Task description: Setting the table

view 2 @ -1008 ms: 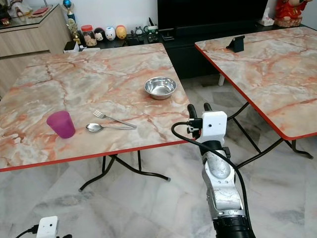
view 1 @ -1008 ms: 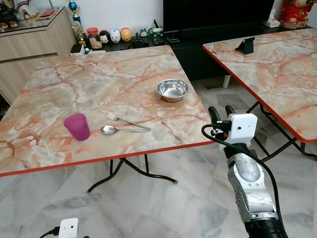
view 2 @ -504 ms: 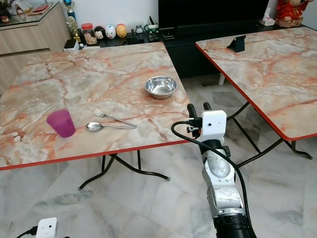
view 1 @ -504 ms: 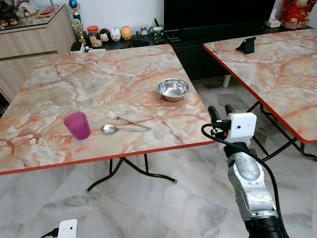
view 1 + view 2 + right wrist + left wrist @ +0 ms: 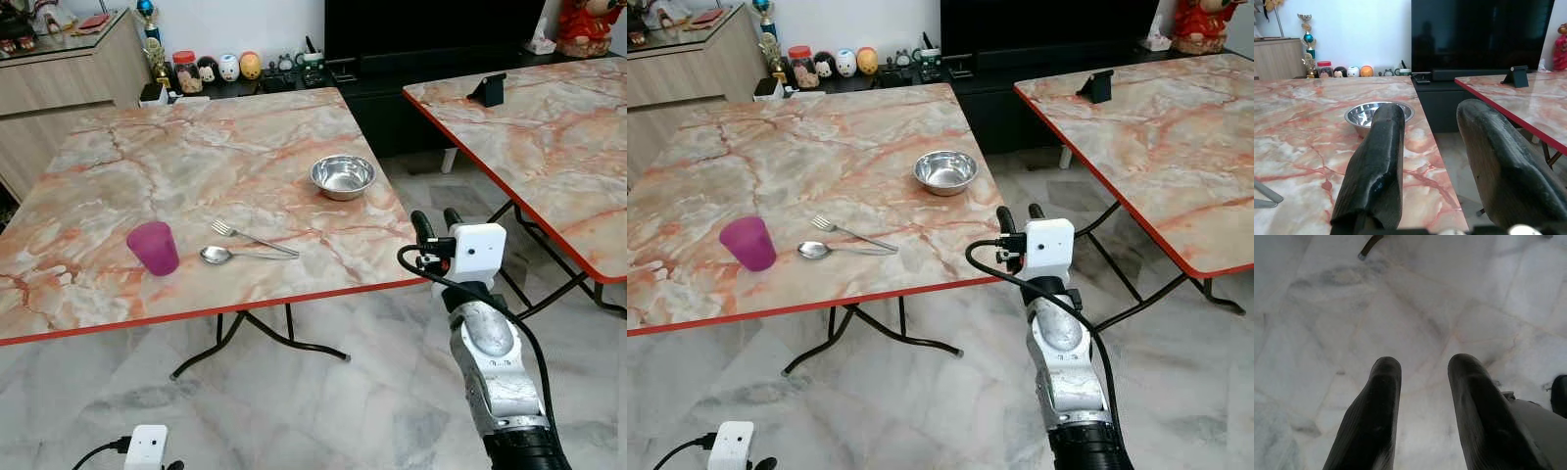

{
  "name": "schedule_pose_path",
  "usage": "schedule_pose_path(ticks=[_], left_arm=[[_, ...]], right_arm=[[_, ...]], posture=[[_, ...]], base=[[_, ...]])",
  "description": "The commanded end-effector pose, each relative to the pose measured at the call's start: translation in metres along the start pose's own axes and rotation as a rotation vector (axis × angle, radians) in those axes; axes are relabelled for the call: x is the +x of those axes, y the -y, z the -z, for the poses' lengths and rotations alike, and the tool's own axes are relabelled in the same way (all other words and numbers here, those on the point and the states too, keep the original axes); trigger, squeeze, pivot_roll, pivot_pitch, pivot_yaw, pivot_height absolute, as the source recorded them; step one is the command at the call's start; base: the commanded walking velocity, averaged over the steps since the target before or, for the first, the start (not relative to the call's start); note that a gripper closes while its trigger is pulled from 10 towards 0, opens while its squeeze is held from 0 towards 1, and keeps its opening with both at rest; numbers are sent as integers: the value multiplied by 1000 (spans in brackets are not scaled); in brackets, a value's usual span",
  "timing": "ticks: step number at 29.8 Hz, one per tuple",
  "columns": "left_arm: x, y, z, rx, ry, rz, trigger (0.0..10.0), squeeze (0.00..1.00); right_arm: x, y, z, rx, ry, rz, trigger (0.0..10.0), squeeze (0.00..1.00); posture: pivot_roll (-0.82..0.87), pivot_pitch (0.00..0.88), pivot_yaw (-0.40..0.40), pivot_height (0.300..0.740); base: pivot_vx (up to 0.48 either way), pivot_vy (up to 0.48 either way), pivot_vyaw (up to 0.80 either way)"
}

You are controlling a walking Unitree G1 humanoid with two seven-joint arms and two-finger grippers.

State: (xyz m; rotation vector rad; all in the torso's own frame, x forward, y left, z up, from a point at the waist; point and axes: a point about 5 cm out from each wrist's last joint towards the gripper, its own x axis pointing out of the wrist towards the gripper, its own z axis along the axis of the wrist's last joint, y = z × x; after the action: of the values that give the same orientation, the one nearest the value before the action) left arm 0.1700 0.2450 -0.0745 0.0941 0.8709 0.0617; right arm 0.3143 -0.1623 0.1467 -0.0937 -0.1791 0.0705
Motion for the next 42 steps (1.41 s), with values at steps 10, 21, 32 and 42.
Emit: schedule_pose_path(ticks=[10,21,32,42], left_arm=[[-2,-2,-10,4,109,52,10000,0],[-3,-3,-12,19,147,50,10000,0],[-21,24,-167,141,854,149,10000,0],[-14,19,-119,139,663,163,10000,0]], right_arm=[[4,-2,-5,18,29,2,10000,0],[2,-3,-6,26,39,5,10000,0],[3,-7,-6,37,45,-5,10000,0],[1,-8,-6,42,46,-3,10000,0]], posture=[[-81,0,69,740],[-87,0,77,740],[-78,0,77,740],[-90,0,88,740]], base=[[0,0,0],[0,0,0],[0,0,0],[0,0,0]])
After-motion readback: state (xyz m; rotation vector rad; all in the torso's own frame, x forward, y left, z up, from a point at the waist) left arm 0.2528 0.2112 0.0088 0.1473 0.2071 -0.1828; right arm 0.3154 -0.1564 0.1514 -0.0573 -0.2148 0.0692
